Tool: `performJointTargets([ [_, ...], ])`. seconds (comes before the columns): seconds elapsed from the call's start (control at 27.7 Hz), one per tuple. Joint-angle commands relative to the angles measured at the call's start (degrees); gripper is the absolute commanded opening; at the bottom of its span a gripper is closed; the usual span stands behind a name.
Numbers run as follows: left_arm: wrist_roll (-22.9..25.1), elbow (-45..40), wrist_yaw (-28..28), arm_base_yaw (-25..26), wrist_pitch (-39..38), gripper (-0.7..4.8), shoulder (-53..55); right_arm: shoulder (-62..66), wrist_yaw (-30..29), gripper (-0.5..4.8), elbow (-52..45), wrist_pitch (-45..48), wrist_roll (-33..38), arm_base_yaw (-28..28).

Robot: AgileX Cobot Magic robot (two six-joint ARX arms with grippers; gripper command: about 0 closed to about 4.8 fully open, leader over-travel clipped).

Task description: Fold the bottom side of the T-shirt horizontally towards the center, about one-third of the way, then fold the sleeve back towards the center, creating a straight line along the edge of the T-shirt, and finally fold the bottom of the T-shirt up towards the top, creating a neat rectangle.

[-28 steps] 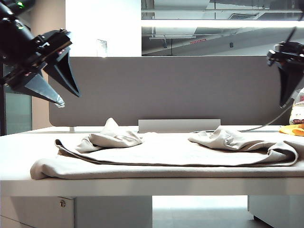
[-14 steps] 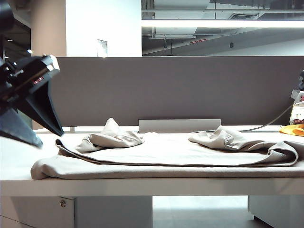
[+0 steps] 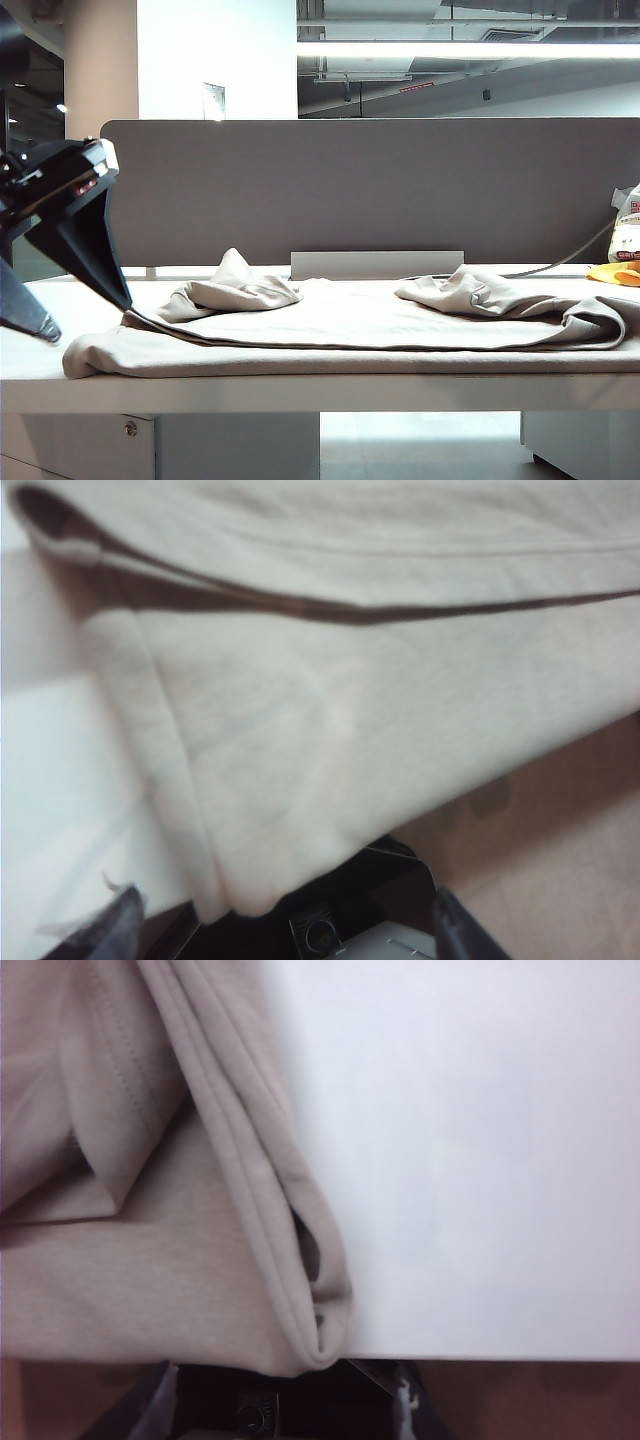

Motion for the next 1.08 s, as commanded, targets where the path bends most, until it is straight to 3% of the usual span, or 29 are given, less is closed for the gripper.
performJointTargets([
  [0.04, -0.46, -1.7, -0.5, -0.11, 2.62, 3.77, -0.15, -0.39, -0.55, 2.75, 0.15, 0.24, -0.66, -0.24],
  [0.36, -2.4, -1.95, -0.81, -0.13, 5.2, 3.71, 0.0, 0.7, -0.22, 2.74, 0.09, 0.17, 0.15, -0.17],
  [0.51, -2.45, -1.95, -1.22, -0.13, 5.2, 3.32, 0.81, 2.56, -0.24, 2.74, 0.07, 0.17, 0.28, -0.15],
  [1.08, -2.58, -1.95, -0.15, -0.13, 6.67, 3.19, 6.56, 7.21, -0.39, 2.69, 0.07, 1.73, 0.76, -0.07],
])
